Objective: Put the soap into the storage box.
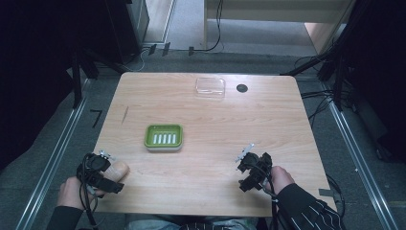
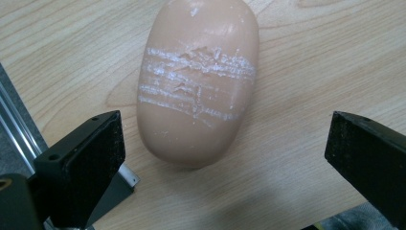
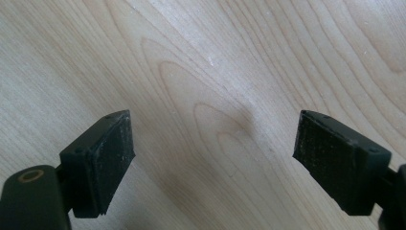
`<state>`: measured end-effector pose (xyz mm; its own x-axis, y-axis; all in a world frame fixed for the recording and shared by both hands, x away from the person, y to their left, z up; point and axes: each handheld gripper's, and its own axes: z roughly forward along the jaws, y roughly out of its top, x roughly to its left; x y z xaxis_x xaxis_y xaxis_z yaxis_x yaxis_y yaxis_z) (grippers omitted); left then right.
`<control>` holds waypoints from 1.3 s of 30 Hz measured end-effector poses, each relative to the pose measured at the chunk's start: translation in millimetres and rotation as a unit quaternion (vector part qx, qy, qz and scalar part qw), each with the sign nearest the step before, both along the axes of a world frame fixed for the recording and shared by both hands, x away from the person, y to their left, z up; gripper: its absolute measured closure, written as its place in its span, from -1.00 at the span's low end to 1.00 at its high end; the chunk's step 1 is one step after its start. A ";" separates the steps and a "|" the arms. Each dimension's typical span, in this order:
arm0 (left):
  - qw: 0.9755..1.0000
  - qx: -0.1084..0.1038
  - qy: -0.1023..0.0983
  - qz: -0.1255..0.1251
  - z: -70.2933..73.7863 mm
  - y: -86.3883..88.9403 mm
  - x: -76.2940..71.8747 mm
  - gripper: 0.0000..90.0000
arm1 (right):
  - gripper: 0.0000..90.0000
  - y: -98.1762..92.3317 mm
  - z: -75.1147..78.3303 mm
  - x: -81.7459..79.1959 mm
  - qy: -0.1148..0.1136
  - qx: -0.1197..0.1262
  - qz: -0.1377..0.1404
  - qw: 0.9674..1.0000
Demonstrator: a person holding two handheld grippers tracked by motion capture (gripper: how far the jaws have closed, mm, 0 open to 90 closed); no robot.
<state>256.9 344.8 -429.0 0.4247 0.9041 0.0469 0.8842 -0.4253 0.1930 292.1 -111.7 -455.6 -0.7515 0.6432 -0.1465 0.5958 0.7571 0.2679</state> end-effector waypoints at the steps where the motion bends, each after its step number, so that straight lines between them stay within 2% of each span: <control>1: 1.000 -0.001 0.001 0.000 -0.2 -0.2 -0.1 -0.98 | -0.68 -0.4 -0.2 0.5 -0.003 0.001 0.004 1.000; 8: 1.000 0.001 -0.001 -0.004 -1.4 -0.5 1.2 -0.98 | -0.68 -1.2 0.6 -0.5 -0.001 0.002 -0.007 1.000; 15: 1.000 -0.001 -0.003 -0.003 -1.9 1.1 1.9 -0.98 | -0.68 -0.9 1.0 0.0 -0.001 0.003 -0.008 1.000; 25: 1.000 0.008 -0.006 -0.009 0.0 -3.4 3.7 -0.98 | -0.68 -1.2 -2.0 4.3 0.002 0.004 0.000 1.000; 26: 1.000 0.006 -0.013 -0.011 0.0 -2.5 3.6 -0.98 | -0.68 -0.1 -2.3 4.9 0.003 0.003 0.001 1.000; 31: 1.000 -0.002 -0.016 -0.012 -0.1 -0.8 5.5 -0.98 | -0.68 2.9 -2.9 4.6 0.007 0.000 0.005 1.000; 36: 1.000 -0.012 -0.020 -0.020 -1.1 0.2 8.8 -0.98 | -0.68 3.8 -1.0 2.7 0.001 -0.002 0.002 1.000; 39: 0.999 -0.011 -0.022 -0.022 0.2 1.0 8.8 -0.98 | -0.68 5.3 -1.4 0.4 0.003 -0.005 0.003 1.000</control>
<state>265.7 345.8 -428.8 0.4617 0.8858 0.0471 0.8554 -0.4587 0.2407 292.5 -106.4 -457.0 -0.7562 0.6372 -0.1483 0.5928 0.7633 0.2568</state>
